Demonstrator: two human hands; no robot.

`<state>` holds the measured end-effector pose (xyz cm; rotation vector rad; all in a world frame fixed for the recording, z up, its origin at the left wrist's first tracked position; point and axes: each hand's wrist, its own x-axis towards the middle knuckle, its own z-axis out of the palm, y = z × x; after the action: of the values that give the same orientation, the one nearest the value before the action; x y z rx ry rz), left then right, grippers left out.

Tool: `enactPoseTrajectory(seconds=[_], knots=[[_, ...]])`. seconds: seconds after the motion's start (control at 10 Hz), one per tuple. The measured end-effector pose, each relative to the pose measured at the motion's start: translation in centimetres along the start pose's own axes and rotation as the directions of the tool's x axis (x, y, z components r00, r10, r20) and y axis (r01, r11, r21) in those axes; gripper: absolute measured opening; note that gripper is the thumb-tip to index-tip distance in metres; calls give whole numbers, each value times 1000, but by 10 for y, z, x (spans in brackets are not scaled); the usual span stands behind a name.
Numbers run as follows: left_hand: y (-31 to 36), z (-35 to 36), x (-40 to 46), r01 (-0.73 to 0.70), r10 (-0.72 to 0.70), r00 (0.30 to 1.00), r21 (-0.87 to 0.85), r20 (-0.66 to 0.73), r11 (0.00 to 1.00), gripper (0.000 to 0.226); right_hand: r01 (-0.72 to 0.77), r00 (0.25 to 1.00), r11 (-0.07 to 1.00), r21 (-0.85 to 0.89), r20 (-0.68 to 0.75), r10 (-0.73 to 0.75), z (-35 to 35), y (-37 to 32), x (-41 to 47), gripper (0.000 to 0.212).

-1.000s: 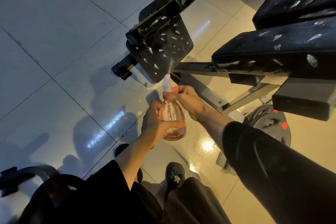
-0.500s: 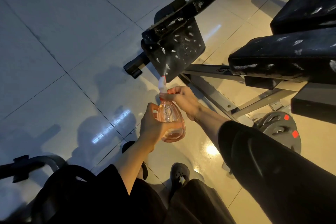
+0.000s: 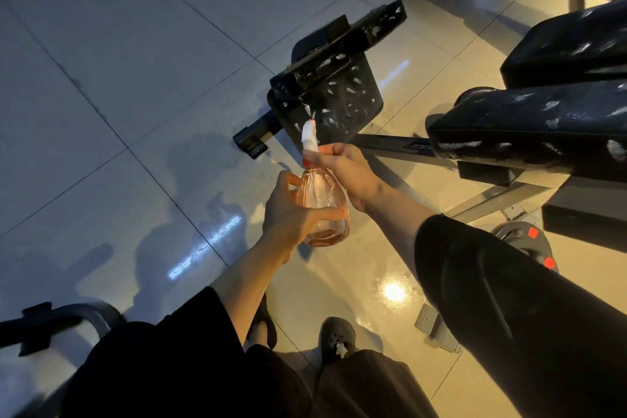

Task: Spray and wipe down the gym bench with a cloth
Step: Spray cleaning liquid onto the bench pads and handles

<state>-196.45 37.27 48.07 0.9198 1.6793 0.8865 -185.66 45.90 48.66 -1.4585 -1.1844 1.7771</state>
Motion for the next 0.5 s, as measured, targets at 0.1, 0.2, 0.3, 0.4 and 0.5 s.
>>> enactPoseTrajectory(seconds=[0.1,0.2,0.3,0.4,0.5], knots=[[5,-4,7,-44,44,999,24,-4,999,60,11,1000,1000,21,-5,-11,1,-6,1,41],[13,-6,5,-68,68,998,20,7,997,60,-1,1000,998,66,-4,1,2,-11,-1,44],[19,-7,30,-39,32,999,192,40,981,72,63,997,997,38,-45,-61,0,-25,-2,37],[30,-8,33,-42,28,998,219,64,975,82,88,995,994,68,-61,-84,-3,-39,-4,32],[45,-10,32,-90,79,993,143,85,986,71,78,996,991,108,-50,-73,-9,-55,-6,33]])
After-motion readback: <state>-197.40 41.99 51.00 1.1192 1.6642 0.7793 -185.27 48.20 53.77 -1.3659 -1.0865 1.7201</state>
